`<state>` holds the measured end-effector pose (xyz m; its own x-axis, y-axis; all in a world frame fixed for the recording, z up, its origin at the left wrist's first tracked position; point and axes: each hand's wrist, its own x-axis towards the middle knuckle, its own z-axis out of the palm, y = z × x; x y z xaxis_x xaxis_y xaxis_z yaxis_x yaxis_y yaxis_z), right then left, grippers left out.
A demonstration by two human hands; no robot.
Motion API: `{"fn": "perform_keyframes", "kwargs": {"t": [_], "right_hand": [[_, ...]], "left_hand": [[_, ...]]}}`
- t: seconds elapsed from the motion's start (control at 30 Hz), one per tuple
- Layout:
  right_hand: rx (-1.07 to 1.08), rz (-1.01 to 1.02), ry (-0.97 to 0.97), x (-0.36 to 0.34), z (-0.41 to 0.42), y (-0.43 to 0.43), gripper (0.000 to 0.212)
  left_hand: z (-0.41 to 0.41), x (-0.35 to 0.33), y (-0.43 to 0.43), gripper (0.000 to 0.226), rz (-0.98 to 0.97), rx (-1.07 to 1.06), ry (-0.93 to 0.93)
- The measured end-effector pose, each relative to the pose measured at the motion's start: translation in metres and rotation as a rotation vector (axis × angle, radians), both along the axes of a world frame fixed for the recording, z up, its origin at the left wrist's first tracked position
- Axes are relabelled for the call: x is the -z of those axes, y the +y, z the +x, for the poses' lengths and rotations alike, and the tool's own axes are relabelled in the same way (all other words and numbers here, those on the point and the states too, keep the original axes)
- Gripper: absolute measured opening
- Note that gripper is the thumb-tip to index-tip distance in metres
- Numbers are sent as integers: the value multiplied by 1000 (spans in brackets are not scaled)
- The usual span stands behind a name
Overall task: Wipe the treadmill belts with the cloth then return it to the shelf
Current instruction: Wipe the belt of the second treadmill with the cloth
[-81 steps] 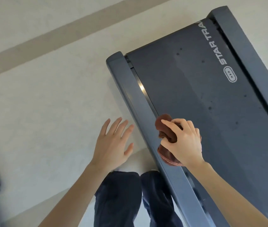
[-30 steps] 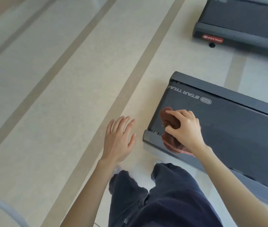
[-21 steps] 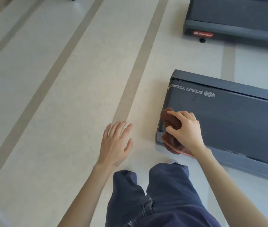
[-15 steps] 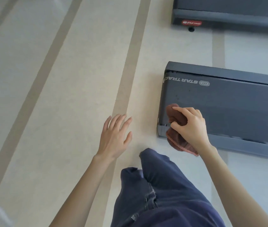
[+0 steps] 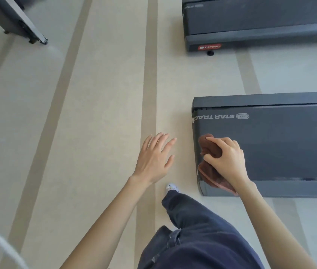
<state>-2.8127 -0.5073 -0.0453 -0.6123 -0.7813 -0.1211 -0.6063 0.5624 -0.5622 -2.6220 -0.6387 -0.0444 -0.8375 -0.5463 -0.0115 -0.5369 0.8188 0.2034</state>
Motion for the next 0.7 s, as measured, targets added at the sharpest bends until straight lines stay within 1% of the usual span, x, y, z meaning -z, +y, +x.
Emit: {"fn": "perform_keyframes", "kwargs": {"t": [0.1, 0.17, 0.23, 0.5, 0.7], "right_hand": [[38, -57, -32, -8, -23, -35, 43], [35, -31, 13, -10, -40, -50, 44], [83, -9, 20, -9, -54, -57, 43], [377, 25, -45, 17, -78, -69, 40], [631, 30, -61, 41, -90, -116, 43]], "left_hand": [[-34, -7, -44, 47, -33, 65, 5], [-55, -7, -65, 47, -31, 105, 6], [-75, -3, -81, 46, -20, 163, -3], [-158, 24, -141, 47, -18, 485, -69], [-220, 39, -217, 47, -22, 749, -72]]}}
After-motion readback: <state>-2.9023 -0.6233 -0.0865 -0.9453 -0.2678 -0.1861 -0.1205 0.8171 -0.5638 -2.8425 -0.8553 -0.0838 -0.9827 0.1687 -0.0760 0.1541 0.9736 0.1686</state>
